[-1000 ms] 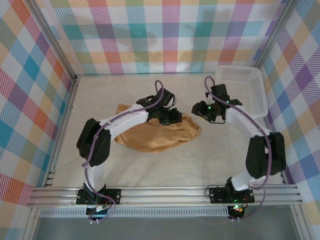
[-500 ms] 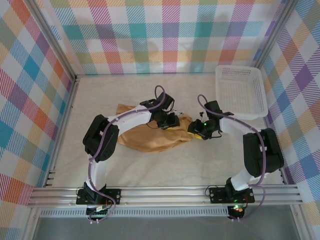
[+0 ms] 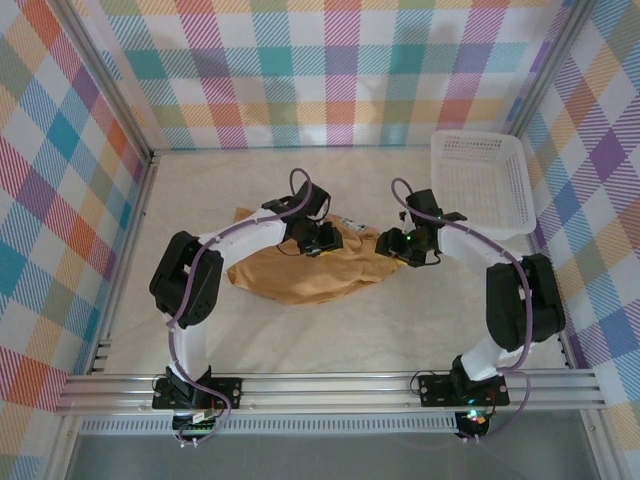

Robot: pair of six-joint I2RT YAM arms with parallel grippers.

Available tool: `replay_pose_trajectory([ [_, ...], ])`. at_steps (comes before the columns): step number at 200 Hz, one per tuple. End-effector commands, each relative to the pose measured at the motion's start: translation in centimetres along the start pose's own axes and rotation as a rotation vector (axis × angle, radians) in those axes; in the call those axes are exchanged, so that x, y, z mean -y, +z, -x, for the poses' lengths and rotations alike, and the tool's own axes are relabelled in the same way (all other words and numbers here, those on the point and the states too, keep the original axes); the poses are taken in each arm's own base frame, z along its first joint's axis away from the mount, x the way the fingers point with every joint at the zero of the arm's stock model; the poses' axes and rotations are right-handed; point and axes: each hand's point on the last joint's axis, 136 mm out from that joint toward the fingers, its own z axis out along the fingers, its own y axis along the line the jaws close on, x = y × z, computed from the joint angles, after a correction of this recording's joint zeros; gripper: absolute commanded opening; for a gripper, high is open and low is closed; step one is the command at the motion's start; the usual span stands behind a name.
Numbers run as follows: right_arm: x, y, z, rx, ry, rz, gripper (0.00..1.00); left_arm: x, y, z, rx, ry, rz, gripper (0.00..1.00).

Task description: Fold the inside-out t-shirt

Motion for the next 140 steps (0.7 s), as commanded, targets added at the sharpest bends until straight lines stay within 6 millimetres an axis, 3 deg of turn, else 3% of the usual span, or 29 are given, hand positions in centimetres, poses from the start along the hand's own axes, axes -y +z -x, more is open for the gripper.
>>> replay_pose_trajectory([
  [1,0.5,1.0,0.3,-0.028,-0.044,-0.039,0.57,0.0,-1.0,0.0,0.013,0.008,-0.008,0.30],
  [48,-1.2,1.3,-0.4,-0.053,-0.060,0.010,0.42,-0.4,-1.7,0.1,0.029,0.007,0.002,0.29],
  [89,-2.6,0.5,-1.1,-0.049,-0.082,0.009,0.00,-0.8,-1.7,0.1,0.025,0.003,0.008,0.27],
  [122,-7.0,-2.3,-2.0,0.009,-0.125,0.070,0.00,-0.7,-2.6,0.4,0.046,-0.011,-0.012,0.26],
  [140,-9.4,-2.3,-3.2,0.002,-0.117,0.162,0.00,0.3,-2.8,0.4,0.049,-0.025,-0.072,0.26],
])
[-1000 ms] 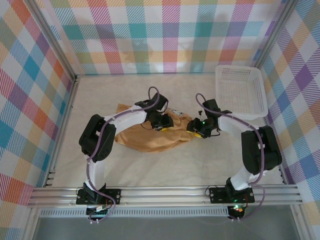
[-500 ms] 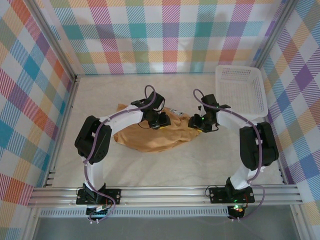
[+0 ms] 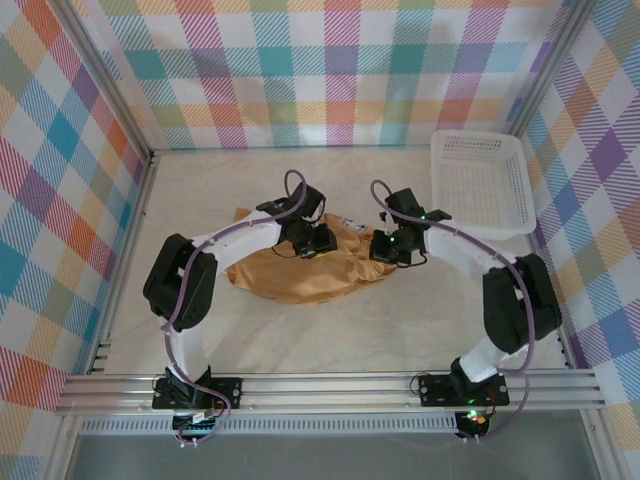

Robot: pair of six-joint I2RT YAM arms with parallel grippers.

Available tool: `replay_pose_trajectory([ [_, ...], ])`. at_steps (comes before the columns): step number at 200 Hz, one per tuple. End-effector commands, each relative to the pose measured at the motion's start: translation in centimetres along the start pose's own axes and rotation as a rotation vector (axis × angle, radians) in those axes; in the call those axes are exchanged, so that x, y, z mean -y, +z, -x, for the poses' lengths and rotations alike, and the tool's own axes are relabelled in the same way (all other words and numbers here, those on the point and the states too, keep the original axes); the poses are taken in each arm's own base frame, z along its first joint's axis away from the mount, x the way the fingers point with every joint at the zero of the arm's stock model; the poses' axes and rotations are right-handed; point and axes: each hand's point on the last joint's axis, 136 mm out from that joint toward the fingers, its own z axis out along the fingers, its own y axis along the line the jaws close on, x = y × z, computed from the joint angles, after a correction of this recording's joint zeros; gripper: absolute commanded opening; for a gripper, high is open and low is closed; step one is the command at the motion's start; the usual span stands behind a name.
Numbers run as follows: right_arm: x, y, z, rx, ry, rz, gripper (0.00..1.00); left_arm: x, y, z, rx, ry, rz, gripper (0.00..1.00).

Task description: Fold the inside-out t-shirt

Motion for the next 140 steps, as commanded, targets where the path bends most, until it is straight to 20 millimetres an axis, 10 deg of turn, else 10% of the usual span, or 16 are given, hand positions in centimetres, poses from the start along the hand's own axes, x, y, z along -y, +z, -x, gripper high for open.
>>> replay_pose_trajectory([
  [1,-4.5,-1.6,-0.3,0.040,0.005,0.132,0.00,1.5,-1.7,0.5,0.037,-0.008,-0.083,0.26],
  [29,-6.1,0.4,-2.8,0.015,0.018,0.217,0.00,3.2,-1.0,-0.1,0.022,-0.057,-0.219,0.32],
  [90,-2.7,-0.7,-6.5,-0.020,-0.017,0.124,0.48,4.5,2.1,-1.7,-0.037,-0.035,-0.227,0.32],
  [140,3.7,-5.0,-4.4,0.125,0.179,0.028,0.35,6.5,3.8,-3.4,-0.089,0.040,-0.187,0.32],
])
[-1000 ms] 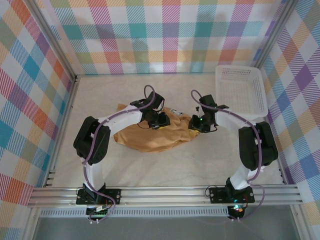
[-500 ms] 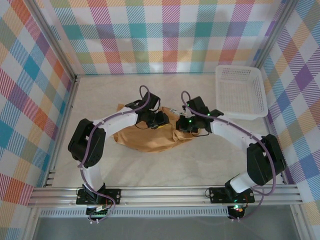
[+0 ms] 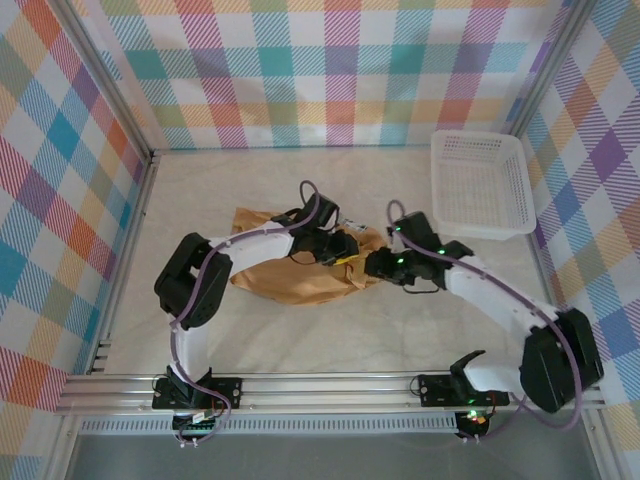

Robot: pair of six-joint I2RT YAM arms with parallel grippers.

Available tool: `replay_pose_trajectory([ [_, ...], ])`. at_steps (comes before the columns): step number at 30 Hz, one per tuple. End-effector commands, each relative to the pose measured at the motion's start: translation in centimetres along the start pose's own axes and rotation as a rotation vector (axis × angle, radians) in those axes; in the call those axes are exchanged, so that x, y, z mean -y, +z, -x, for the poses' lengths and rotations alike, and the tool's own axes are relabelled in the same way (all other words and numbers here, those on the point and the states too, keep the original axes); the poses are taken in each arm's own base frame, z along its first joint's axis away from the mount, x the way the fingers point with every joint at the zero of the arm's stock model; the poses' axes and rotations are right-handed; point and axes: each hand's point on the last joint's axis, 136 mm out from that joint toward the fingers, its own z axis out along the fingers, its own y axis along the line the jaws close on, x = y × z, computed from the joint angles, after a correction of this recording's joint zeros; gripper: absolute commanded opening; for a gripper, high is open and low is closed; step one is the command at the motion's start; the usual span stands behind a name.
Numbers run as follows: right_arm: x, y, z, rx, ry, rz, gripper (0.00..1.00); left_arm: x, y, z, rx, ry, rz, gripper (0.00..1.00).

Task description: Fold the inside-out t-shirt

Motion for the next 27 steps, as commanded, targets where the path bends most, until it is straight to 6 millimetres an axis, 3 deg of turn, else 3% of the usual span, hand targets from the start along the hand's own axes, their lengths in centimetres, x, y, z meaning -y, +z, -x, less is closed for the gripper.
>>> replay_pose_trajectory([
  [1,4.3,-1.1,0.1,0.025,0.112,-0.090,0.35,1.0,0.6,-0.7,-0.034,0.038,0.015,0.32],
  [5,5.3,-0.8,1.0,0.017,0.176,-0.062,0.29,1.4,0.8,-0.8,-0.046,0.062,0.030,0.38],
  [11,4.3,2.2,1.1,-0.082,0.208,0.016,0.26,1.1,0.7,-1.4,-0.066,0.091,0.067,0.39],
  [18,3.7,5.7,0.3,-0.166,0.279,0.065,0.40,1.2,-0.7,-2.5,-0.078,0.143,0.098,0.51],
  [20,3.8,6.5,0.2,-0.174,0.297,0.069,0.39,1.2,-0.8,-2.6,-0.078,0.163,0.119,0.54],
  [21,4.0,6.7,0.1,-0.176,0.307,0.068,0.36,1.2,-0.7,-2.5,-0.080,0.167,0.127,0.54],
  [25,4.3,7.0,0.2,-0.162,0.312,0.057,0.07,1.5,0.5,-2.5,-0.102,0.178,0.124,0.55],
  [27,4.4,6.8,0.3,-0.151,0.309,0.051,0.00,1.8,1.2,-2.4,-0.108,0.184,0.126,0.54],
])
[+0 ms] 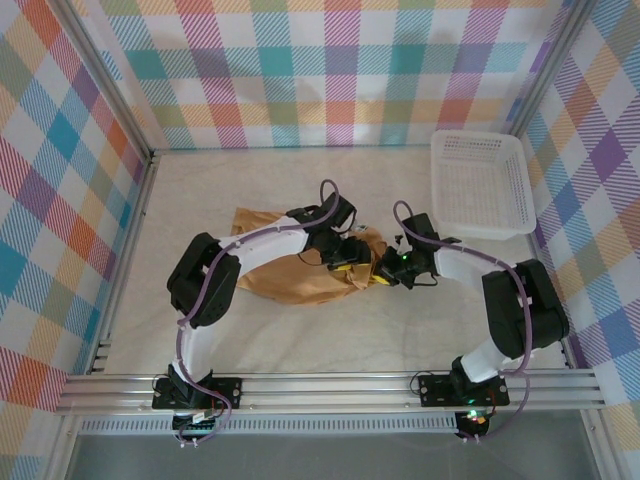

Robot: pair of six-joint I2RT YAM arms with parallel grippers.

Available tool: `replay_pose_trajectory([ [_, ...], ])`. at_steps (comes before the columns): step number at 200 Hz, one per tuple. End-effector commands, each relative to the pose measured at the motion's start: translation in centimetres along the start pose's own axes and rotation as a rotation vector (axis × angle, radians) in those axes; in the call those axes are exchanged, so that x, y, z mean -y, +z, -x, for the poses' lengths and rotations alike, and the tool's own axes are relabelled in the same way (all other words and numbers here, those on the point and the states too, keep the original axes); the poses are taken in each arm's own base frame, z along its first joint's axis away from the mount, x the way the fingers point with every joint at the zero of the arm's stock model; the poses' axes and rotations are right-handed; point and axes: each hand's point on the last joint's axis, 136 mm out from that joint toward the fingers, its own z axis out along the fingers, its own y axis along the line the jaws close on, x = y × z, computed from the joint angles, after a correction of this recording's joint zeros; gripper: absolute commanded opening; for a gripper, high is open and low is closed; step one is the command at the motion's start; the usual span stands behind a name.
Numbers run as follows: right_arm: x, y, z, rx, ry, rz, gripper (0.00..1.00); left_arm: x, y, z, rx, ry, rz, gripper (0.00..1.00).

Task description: Fold the inside-out t-shirt

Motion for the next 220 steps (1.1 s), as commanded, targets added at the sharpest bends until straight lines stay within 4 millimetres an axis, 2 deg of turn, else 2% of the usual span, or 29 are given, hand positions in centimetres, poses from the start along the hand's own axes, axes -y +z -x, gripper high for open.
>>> replay_pose_trajectory([
  [1,-0.6,-0.4,0.1,0.021,-0.008,0.025,0.00,0.9,1.1,0.1,-0.017,0.045,0.009,0.52],
  [14,-0.7,-0.8,0.1,0.037,-0.015,0.026,0.00,0.7,1.8,0.3,-0.023,0.041,0.018,0.43],
  [34,-1.2,-1.6,0.2,0.062,-0.031,0.034,0.00,0.2,2.5,0.6,-0.028,0.039,0.042,0.22],
  [52,-1.6,-2.4,0.2,0.080,-0.050,0.046,0.00,-0.2,2.2,1.1,-0.015,0.037,0.069,0.00],
  [71,-1.6,-3.3,0.2,0.105,-0.075,0.028,0.00,-1.0,0.5,2.1,0.035,0.020,0.096,0.00],
  [97,-0.2,-4.5,0.3,0.172,-0.109,-0.038,0.00,-2.7,-2.7,3.1,0.131,-0.032,0.113,0.00],
  [124,1.6,-4.0,-0.9,0.159,-0.126,-0.070,0.00,-4.6,-5.1,2.9,0.216,-0.090,0.116,0.00],
  [149,2.5,-1.9,-2.8,0.092,-0.142,-0.105,0.00,-5.5,-4.5,1.5,0.215,-0.133,0.091,0.00],
  [173,1.9,-0.6,-3.9,0.062,-0.181,-0.127,0.00,-5.7,-2.8,0.4,0.182,-0.152,0.075,0.00],
  [181,1.4,-0.7,-3.9,0.066,-0.194,-0.132,0.00,-5.5,-2.4,0.1,0.173,-0.147,0.070,0.00],
  [190,0.8,-1.1,-3.7,0.077,-0.211,-0.134,0.08,-5.0,-2.0,0.0,0.166,-0.137,0.066,0.00],
  [205,-0.4,-2.5,-3.2,0.108,-0.246,-0.141,0.14,-4.1,-1.8,0.0,0.159,-0.120,0.059,0.00],
  [220,-1.5,-3.7,-3.0,0.133,-0.281,-0.141,0.15,-3.4,-1.8,0.2,0.160,-0.107,0.053,0.00],
])
